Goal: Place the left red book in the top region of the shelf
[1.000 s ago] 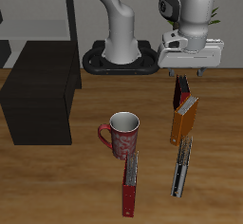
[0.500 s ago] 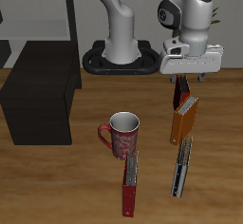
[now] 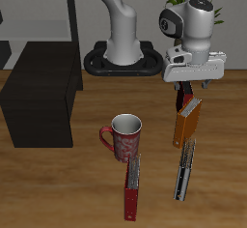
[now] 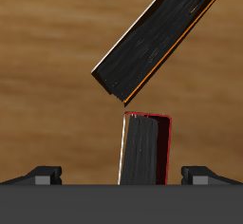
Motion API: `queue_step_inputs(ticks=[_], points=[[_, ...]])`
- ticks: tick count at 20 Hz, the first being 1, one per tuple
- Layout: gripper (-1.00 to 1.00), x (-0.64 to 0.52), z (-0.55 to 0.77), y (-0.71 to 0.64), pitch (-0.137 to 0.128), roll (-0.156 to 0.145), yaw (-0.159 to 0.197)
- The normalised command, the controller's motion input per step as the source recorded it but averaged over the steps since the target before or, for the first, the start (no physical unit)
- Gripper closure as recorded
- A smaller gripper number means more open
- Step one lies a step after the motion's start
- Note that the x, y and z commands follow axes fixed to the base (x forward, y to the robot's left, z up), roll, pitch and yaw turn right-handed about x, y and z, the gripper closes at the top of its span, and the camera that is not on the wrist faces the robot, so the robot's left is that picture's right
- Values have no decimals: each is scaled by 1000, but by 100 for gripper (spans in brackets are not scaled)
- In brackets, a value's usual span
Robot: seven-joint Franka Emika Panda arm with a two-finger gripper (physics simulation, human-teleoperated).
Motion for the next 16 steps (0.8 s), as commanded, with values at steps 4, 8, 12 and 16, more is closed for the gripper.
queue_step_inputs(ticks=[4,8,12,16], points=[[-100,104,-99,-60,27,-1,-7],[100,116,-126,-48,30,12,5],[100,47,-60,-13,11,9,-6],[100,-3,-105,-12,24,17,-4]])
